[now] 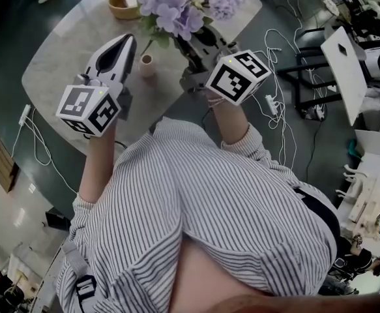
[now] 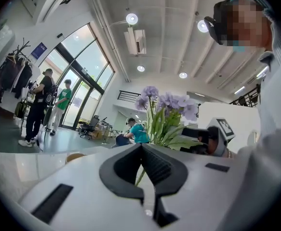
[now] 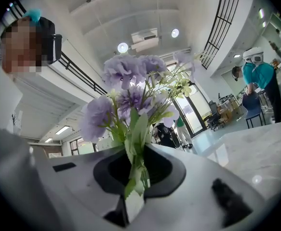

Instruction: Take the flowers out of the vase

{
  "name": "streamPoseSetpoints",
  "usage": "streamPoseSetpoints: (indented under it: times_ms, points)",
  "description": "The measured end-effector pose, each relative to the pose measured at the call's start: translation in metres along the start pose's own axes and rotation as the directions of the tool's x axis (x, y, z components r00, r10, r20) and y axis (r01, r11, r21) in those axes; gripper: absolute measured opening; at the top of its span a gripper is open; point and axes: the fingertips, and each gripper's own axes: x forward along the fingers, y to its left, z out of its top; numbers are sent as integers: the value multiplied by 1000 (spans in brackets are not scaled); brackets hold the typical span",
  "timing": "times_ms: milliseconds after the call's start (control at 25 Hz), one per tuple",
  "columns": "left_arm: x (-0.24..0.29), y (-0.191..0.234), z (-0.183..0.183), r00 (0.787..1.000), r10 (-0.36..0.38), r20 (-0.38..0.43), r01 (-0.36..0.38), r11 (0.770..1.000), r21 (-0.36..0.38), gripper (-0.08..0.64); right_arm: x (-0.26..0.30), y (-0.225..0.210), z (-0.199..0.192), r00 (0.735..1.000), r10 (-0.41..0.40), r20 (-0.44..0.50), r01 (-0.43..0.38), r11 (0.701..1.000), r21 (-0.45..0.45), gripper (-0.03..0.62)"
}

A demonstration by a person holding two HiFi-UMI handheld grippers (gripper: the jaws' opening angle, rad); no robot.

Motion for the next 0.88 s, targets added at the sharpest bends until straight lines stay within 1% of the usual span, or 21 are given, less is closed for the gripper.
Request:
streamPoseSetpoints:
  times_ms: [440,720,880]
  points:
    - [9,5,-10,1000,6,-24,-7,1000,-22,11,1,-10,-8,1000,-9,-23,9,1000,9,43]
    - [8,1,-10,1000,6,-26,-6,1000,-22,11,1,-6,-5,1000,-3,-24,3,1000,4,41]
    - [10,0,-10,1000,4,-27,-4,1000,-22,11,1,-7,-7,1000,0,-26,1,1000,16,41]
